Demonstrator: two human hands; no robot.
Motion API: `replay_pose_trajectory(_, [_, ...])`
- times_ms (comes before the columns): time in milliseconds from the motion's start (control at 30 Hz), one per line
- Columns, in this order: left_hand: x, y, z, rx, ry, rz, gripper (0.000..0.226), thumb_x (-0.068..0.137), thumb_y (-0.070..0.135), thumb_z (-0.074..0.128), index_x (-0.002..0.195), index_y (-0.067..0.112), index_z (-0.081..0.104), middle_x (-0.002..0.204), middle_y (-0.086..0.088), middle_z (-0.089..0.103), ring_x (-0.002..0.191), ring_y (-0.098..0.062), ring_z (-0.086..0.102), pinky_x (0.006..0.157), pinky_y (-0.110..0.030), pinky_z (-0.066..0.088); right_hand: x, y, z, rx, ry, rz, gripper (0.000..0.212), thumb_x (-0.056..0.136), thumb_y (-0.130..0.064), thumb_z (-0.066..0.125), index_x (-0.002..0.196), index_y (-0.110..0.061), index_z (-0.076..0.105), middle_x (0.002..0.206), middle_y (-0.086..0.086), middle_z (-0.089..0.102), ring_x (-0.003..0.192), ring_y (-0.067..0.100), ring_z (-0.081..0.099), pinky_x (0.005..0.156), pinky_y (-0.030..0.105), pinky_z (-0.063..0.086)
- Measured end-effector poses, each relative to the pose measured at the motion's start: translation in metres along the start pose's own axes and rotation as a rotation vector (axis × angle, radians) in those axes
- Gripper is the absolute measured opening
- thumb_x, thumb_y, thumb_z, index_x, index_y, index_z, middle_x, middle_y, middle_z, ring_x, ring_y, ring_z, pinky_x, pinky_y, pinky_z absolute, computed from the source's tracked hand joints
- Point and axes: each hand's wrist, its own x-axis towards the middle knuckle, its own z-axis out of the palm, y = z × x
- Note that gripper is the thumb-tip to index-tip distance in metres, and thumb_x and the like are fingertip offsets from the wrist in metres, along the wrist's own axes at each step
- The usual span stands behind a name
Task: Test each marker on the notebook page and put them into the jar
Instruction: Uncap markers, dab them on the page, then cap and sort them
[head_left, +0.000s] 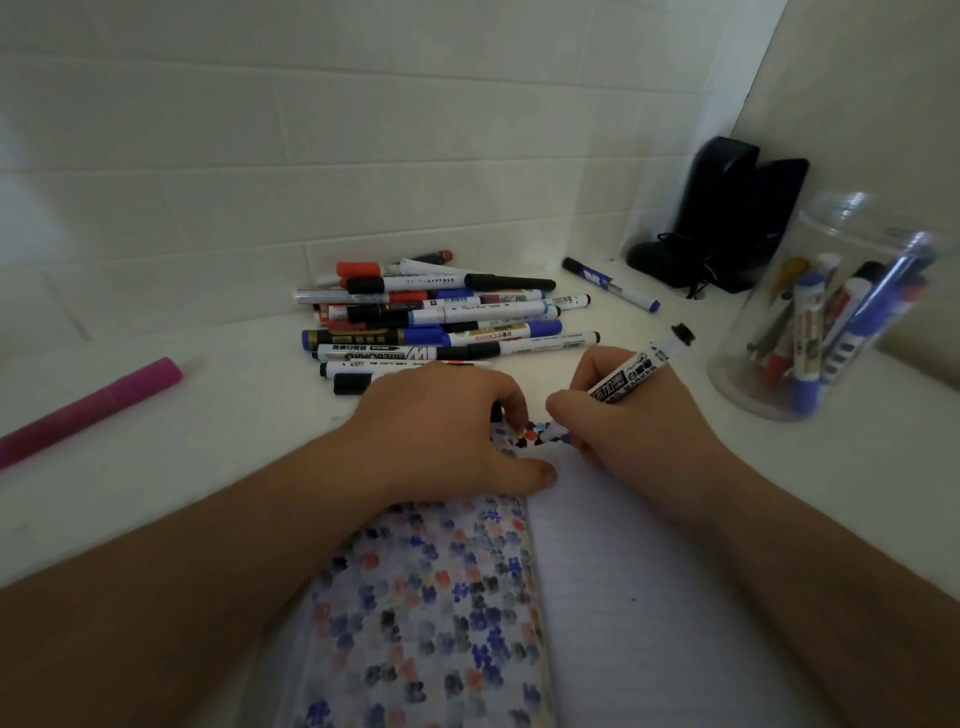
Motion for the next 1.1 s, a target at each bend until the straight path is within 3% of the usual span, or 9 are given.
replay_pose_trajectory(233, [0.0017, -0.0026, -0.0074, -0.025, -0.059, 0.034, 0.058, 0.066, 0.085, 0.063, 0.113, 0.051, 0.058, 0.099, 0.025, 0.053, 0.093, -0.002, 0.056, 0.080, -0.034, 0.055, -0.0002, 0.0000, 0.0008, -0.035, 0.009, 0.033, 0.018, 0.084, -0.010, 0.072, 0.076, -0.002, 0.058, 0.062, 0.011, 0.070, 0.049, 0.013, 0.065, 0.048, 0.018, 0.047])
replay_pose_trajectory(500, [0.0034, -0.0042, -0.0063, 0.045, -0.032, 0.055, 0.065, 0.062, 0.091, 0.055, 0.114, 0.054, 0.056, 0.100, 0.026, 0.053, 0.095, -0.004, 0.057, 0.080, -0.035, 0.055, -0.0006, -0.0006, 0.0017, -0.053, 0.004, 0.031, 0.020, 0.084, -0.011, 0.073, 0.073, -0.002, 0.057, 0.060, 0.009, 0.070, 0.051, 0.016, 0.068, 0.055, 0.031, 0.055])
replay_pose_trajectory(767, [0.0038, -0.0047, -0.0044, 0.028, -0.038, 0.054, 0.061, 0.061, 0.091, 0.054, 0.110, 0.054, 0.056, 0.100, 0.027, 0.054, 0.092, -0.001, 0.056, 0.079, -0.034, 0.055, 0.0000, -0.0006, 0.0037, -0.132, 0.015, 0.021, 0.022, 0.078, -0.013, 0.071, 0.070, -0.003, 0.053, 0.063, 0.018, 0.068, 0.047, 0.013, 0.065, 0.055, 0.033, 0.054])
replay_pose_trajectory(1100, [0.0061, -0.0046, -0.0039, 0.034, -0.052, 0.045, 0.063, 0.060, 0.091, 0.056, 0.111, 0.054, 0.056, 0.094, 0.026, 0.051, 0.088, -0.001, 0.055, 0.077, -0.033, 0.054, -0.0003, 0.0007, 0.0040, -0.069, 0.008, 0.031, 0.020, 0.081, -0.011, 0.072, 0.073, -0.002, 0.056, 0.060, 0.011, 0.069, 0.048, 0.012, 0.065, 0.052, 0.027, 0.052])
